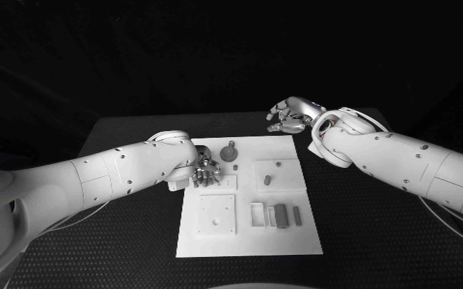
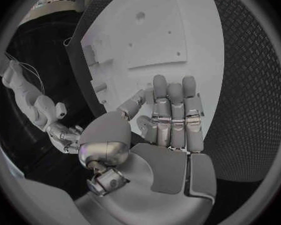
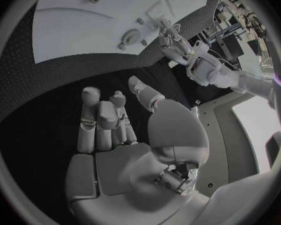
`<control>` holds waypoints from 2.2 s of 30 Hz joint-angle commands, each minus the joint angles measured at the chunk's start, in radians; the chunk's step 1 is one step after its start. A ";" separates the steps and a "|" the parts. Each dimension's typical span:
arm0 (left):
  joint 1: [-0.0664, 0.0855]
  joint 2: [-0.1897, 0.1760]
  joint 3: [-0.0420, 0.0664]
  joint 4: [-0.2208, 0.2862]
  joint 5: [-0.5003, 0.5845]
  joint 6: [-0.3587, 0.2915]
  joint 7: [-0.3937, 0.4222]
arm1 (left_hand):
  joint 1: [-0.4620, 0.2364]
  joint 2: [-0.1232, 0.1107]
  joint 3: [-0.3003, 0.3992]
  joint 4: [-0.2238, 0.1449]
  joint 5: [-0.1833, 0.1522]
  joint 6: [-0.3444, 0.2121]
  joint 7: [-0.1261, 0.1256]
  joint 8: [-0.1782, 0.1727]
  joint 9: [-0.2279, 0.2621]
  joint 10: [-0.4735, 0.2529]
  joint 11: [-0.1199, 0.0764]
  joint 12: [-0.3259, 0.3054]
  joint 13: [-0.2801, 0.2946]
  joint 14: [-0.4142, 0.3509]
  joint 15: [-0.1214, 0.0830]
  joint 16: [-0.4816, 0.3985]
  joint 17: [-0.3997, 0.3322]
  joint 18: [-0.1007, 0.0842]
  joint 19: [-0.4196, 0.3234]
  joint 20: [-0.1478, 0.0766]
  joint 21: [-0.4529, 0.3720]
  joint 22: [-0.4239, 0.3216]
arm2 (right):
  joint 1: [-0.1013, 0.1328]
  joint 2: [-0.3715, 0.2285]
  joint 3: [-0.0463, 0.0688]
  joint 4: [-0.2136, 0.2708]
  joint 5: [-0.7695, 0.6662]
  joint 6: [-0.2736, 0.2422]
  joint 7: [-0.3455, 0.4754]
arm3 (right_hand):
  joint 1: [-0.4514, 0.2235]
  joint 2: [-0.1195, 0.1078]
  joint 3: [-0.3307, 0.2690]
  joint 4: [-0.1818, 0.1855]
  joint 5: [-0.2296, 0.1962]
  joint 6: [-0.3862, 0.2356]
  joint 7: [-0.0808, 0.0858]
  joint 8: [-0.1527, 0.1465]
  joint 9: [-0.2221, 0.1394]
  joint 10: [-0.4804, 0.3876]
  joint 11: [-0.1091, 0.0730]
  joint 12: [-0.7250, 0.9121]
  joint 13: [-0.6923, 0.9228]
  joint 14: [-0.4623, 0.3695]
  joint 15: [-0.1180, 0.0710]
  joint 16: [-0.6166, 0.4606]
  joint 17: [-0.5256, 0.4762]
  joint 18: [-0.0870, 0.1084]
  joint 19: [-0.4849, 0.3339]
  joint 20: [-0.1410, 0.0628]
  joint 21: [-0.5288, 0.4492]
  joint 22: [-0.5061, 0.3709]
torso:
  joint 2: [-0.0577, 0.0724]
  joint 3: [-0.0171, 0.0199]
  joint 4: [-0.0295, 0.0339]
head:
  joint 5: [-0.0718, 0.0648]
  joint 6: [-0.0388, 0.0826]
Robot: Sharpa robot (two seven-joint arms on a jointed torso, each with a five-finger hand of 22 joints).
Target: Assemble the parts on the task board
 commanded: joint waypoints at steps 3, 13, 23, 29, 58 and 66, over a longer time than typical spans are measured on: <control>0.004 0.006 0.001 -0.002 -0.023 0.033 0.002 | 0.002 -0.016 -0.008 0.000 0.005 0.064 -0.054 0.004 0.003 -0.019 -0.013 0.006 0.002 0.001 -0.005 0.010 -0.002 0.006 0.012 0.000 -0.003 0.003 | 0.000 0.001 0.000 0.001 -0.001 0.012 0.001 | -0.007 0.001 -0.002 0.001 0.001 0.006 0.016 -0.006 -0.001 0.000 0.003 0.005 -0.002 0.000 0.003 -0.005 0.001 0.029 0.000 -0.004 -0.005 0.015 | 0.000 0.0003 0.0006 | -0.001 -0.001; 0.005 0.012 0.001 -0.004 -0.026 0.035 0.005 | 0.033 -0.029 -0.064 -0.007 0.005 0.059 -0.053 0.002 0.010 -0.024 -0.013 0.010 0.006 -0.005 -0.005 0.019 -0.007 0.007 0.008 0.000 -0.007 0.015 | 0.000 0.002 0.000 0.000 -0.001 0.012 0.001 | -0.007 0.001 -0.001 0.001 0.001 0.006 0.016 -0.006 -0.001 0.000 0.003 0.005 -0.002 0.000 0.003 -0.005 0.001 0.029 0.000 -0.004 -0.005 0.015 | 0.000 -0.0010 0.0009 | -0.002 -0.003; 0.006 0.024 0.000 -0.012 -0.026 0.044 -0.001 | 0.036 -0.025 -0.082 -0.004 0.005 0.063 -0.055 0.003 0.012 -0.021 -0.014 0.013 0.007 -0.003 -0.006 0.023 -0.009 0.007 0.011 -0.001 -0.008 0.017 | 0.000 0.003 0.000 0.001 -0.001 0.012 0.001 | -0.007 0.001 -0.001 0.001 0.001 0.006 0.016 -0.006 -0.001 0.000 0.003 0.006 -0.002 0.000 0.003 -0.005 0.001 0.029 0.000 -0.004 -0.005 0.015 | 0.000 -0.0008 0.0018 | -0.002 -0.003; 0.006 0.031 -0.001 -0.017 -0.032 0.058 -0.004 | 0.036 -0.023 -0.088 -0.004 0.005 0.065 -0.056 0.004 0.014 -0.019 -0.016 0.014 0.008 -0.001 -0.007 0.025 -0.010 0.008 0.013 -0.001 -0.008 0.018 | 0.000 0.003 0.000 0.001 -0.001 0.012 0.001 | -0.007 0.001 -0.001 0.001 0.001 0.006 0.016 -0.006 -0.002 0.000 0.003 0.006 -0.002 0.000 0.003 -0.005 0.001 0.029 0.000 -0.004 -0.006 0.015 | 0.000 -0.0007 0.0017 | -0.002 -0.004; 0.004 0.027 -0.003 0.010 -0.144 -0.030 0.020 | 0.051 -0.009 -0.093 -0.006 0.005 0.066 -0.057 0.003 0.016 -0.019 -0.017 0.016 0.008 -0.001 -0.009 0.029 -0.014 0.009 0.016 -0.003 -0.011 0.020 | 0.000 0.000 0.000 0.003 -0.001 0.011 0.002 | -0.009 0.001 -0.001 0.002 0.001 0.006 0.016 -0.006 -0.002 -0.001 0.003 0.006 -0.003 0.000 0.003 -0.005 0.001 0.029 0.001 -0.004 -0.006 0.015 | 0.000 -0.0019 0.0024 | -0.006 -0.006; 0.003 0.027 -0.004 0.018 -0.145 -0.017 0.017 | 0.052 -0.009 -0.093 -0.006 0.005 0.067 -0.057 0.003 0.017 -0.019 -0.017 0.016 0.008 -0.001 -0.009 0.029 -0.014 0.009 0.016 -0.003 -0.011 0.020 | 0.000 -0.001 0.000 0.003 -0.001 0.013 0.002 | -0.010 0.001 -0.001 0.002 0.001 0.006 0.016 -0.006 -0.002 -0.001 0.003 0.006 -0.003 0.000 0.003 -0.005 0.001 0.029 0.001 -0.004 -0.006 0.015 | 0.000 -0.0020 0.0023 | -0.006 -0.007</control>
